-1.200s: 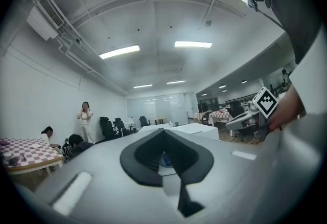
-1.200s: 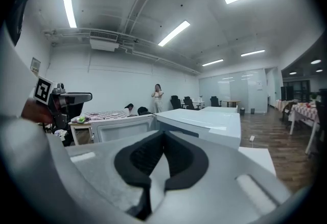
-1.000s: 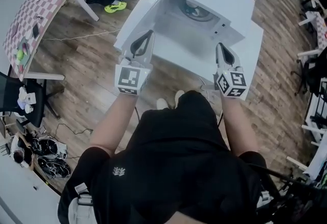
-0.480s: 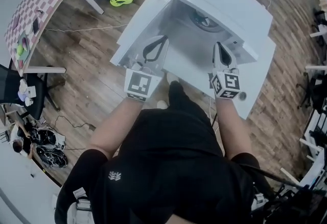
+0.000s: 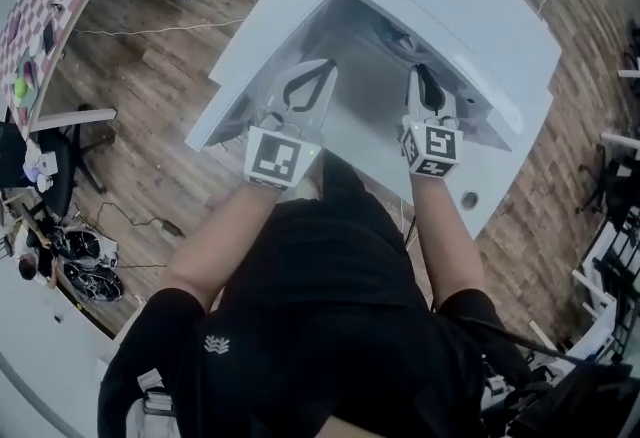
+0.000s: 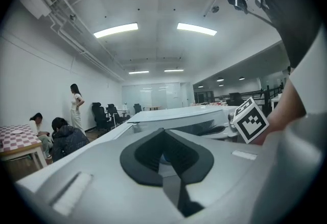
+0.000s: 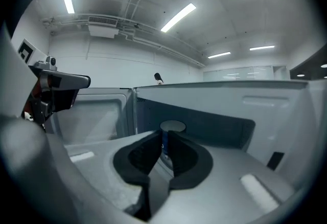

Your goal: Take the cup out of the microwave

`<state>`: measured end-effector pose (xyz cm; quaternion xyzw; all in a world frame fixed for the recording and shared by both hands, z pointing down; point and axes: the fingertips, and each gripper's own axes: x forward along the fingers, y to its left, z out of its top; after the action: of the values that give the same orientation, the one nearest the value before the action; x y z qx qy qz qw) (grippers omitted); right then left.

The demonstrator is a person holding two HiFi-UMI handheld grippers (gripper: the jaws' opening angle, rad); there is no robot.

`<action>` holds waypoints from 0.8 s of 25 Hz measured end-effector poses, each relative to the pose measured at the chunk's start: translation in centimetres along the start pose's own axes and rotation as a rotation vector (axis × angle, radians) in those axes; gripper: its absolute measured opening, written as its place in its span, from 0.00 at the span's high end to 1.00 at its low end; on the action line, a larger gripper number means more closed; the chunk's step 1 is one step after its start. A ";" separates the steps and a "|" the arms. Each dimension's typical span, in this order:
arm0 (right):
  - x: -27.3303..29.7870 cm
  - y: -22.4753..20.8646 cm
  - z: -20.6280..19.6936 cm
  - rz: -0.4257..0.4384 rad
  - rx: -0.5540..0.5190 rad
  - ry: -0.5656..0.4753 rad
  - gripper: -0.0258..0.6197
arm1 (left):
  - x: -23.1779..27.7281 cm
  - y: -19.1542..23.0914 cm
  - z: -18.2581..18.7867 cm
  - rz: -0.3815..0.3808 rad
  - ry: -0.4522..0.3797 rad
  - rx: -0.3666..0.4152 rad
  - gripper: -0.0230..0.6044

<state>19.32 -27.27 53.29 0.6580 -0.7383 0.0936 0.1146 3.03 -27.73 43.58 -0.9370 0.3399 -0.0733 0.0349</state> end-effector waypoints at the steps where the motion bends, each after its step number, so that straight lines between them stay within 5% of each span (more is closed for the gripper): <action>1: 0.8 0.0 -0.4 0.002 0.000 0.003 0.92 | 0.5 0.3 -0.5 0.000 0.009 0.005 0.96; 9: 5.4 -0.8 -2.1 0.016 -0.032 -0.003 0.82 | 2.9 2.8 -3.7 0.026 0.035 -0.016 0.96; 14: 7.3 -1.4 -2.9 0.020 -0.043 -0.004 0.58 | 4.3 3.0 -4.0 0.012 0.041 -0.008 0.96; 20: 9.2 -1.5 -3.7 0.062 -0.024 -0.012 0.42 | 5.2 2.5 -4.7 -0.013 0.055 0.004 0.96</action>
<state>20.01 -35.14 59.49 0.6340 -0.7600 0.0843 0.1154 4.64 -33.02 48.51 -0.9366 0.3347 -0.1001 0.0270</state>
